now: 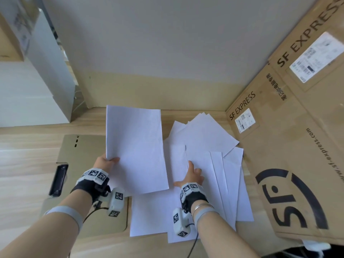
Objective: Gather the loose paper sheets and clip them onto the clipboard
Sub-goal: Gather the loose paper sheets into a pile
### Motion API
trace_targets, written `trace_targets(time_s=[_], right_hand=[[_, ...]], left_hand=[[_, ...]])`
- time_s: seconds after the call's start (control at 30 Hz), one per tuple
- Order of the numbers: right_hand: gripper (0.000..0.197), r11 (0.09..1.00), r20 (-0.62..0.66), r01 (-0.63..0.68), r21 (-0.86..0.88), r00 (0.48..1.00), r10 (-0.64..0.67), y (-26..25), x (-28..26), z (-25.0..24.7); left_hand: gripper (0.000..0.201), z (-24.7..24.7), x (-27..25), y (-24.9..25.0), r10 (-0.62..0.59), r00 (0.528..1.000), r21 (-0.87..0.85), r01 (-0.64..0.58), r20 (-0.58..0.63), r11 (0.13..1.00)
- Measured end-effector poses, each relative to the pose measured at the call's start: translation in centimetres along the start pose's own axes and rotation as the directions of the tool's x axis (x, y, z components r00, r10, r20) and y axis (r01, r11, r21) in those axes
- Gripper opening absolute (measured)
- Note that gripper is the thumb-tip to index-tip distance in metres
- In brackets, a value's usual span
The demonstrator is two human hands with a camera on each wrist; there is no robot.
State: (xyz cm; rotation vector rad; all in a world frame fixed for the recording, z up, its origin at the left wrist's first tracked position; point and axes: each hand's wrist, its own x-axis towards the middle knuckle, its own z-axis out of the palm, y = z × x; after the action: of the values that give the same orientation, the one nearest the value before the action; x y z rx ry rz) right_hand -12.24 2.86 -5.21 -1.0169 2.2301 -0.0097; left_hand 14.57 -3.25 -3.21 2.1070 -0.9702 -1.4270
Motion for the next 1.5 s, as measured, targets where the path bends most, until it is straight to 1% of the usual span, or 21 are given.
trace_targets(time_s=[0.1, 0.2, 0.27, 0.4, 0.47, 0.57, 0.6, 0.67, 0.7, 0.77, 0.87, 0.9, 0.93, 1.0, 1.07, 1.13, 1.23, 1.3, 1.37, 1.43, 1.5], right_hand=[[0.107, 0.997, 0.041, 0.011, 0.072, 0.999, -0.014, 0.1, 0.2, 0.0], [0.107, 0.997, 0.060, -0.031, 0.072, 0.998, 0.027, 0.3, 0.3, -0.8], [0.098, 0.995, 0.078, -0.057, 0.078, 0.996, 0.051, 0.4, 0.4, -1.0], [0.062, 0.996, 0.082, -0.086, 0.036, 0.993, 0.083, 0.9, 1.0, -2.2], [0.053, 0.989, 0.065, -0.145, 0.020, 0.988, 0.143, 1.8, 1.4, -3.5], [0.054, 0.958, -0.034, -0.283, -0.042, 0.959, 0.282, 4.3, 2.1, -4.8], [0.057, 0.949, -0.052, -0.313, -0.026, 0.949, 0.312, 5.1, 2.3, -5.0], [0.064, 0.932, -0.050, -0.361, 0.032, 0.931, 0.363, 6.2, 2.3, -5.1], [0.065, 0.931, -0.045, -0.362, 0.032, 0.930, 0.364, 6.5, 2.1, -5.0], [0.068, 0.942, -0.057, -0.332, 0.054, 0.941, 0.334, 7.0, 2.3, -4.6], [0.077, 0.939, -0.072, -0.279, 0.201, 0.952, 0.298, 7.4, 2.4, -4.6], [0.078, 0.936, -0.063, -0.273, 0.223, 0.954, 0.293, 7.5, 2.5, -4.8], [0.074, 0.937, -0.043, -0.273, 0.217, 0.956, 0.289, 7.6, 2.5, -5.0], [0.059, 0.945, -0.018, -0.273, 0.182, 0.960, 0.280, 7.8, 2.7, -5.2], [0.045, 0.951, -0.040, -0.238, 0.198, 0.967, 0.251, 7.7, 2.7, -5.5], [0.037, 0.952, -0.081, -0.183, 0.244, 0.975, 0.208, 7.7, 2.7, -6.1], [0.035, 0.928, -0.158, -0.077, 0.365, 0.977, 0.143, 7.7, 2.9, -8.2], [0.033, 0.882, -0.219, 0.002, 0.471, 0.969, 0.115, 8.0, 3.8, -9.7], [0.028, 0.843, -0.267, 0.073, 0.534, 0.960, 0.087, 7.9, 4.4, -11.1], [0.026, 0.819, -0.272, 0.114, 0.562, 0.961, 0.052, 6.9, 4.5, -11.7], [0.025, 0.791, -0.245, 0.147, 0.593, 0.969, 0.004, 5.1, 4.4, -11.2]], left_hand=[[0.033, 0.3, -0.3, -0.2, 0.003, 1.000, -0.020, -0.003, 0.010, 1.000], [0.031, 0.4, -0.6, -0.2, 0.010, 1.000, -0.036, -0.010, 0.010, 0.999], [0.031, 0.6, -0.8, -0.1, 0.011, 1.000, -0.049, -0.010, 0.020, 0.999], [0.032, 0.9, -1.2, 0.0, 0.014, 0.999, -0.062, -0.011, 0.040, 0.998], [0.033, 1.0, -1.2, 0.0, 0.012, 0.999, -0.056, -0.009, 0.048, 0.998], [0.033, 1.2, -1.2, 0.0, -0.003, 0.998, -0.052, 0.006, 0.055, 0.999], [0.033, 1.3, -1.3, 0.0, -0.007, 0.998, -0.050, 0.010, 0.057, 0.999], [0.034, 1.6, -1.3, -0.1, -0.020, 0.998, -0.041, 0.023, 0.062, 0.999], [0.035, 1.7, -1.4, -0.2, -0.027, 0.998, -0.037, 0.029, 0.063, 0.999], [0.036, 1.8, -1.4, -0.2, -0.039, 0.997, -0.034, 0.042, 0.067, 0.999], [0.036, 2.0, -1.4, -0.3, -0.049, 0.996, -0.027, 0.051, 0.074, 0.998], [0.036, 2.0, -1.4, -0.3, -0.051, 0.996, -0.031, 0.053, 0.074, 0.998], [0.037, 2.1, -1.4, -0.3, -0.053, 0.996, -0.031, 0.055, 0.073, 0.998], [0.037, 2.2, -1.3, -0.3, -0.060, 0.996, -0.023, 0.062, 0.071, 0.998], [0.038, 2.2, -1.4, -0.3, -0.067, 0.996, -0.014, 0.068, 0.063, 0.998], [0.039, 2.1, -1.3, -0.3, -0.074, 0.996, 0.000, 0.074, 0.057, 0.997], [0.039, 1.8, -0.9, -0.3, -0.087, 0.995, 0.024, 0.086, 0.052, 0.996], [0.038, 1.4, -0.8, -0.3, -0.099, 0.994, 0.033, 0.098, 0.044, 0.995], [0.038, 1.1, -0.6, -0.4, -0.108, 0.993, 0.052, 0.106, 0.037, 0.993], [0.038, 1.0, -0.6, -0.3, -0.115, 0.992, 0.064, 0.113, 0.042, 0.992], [0.039, 1.4, -0.8, 0.1, -0.115, 0.992, 0.077, 0.111, 0.057, 0.991]])
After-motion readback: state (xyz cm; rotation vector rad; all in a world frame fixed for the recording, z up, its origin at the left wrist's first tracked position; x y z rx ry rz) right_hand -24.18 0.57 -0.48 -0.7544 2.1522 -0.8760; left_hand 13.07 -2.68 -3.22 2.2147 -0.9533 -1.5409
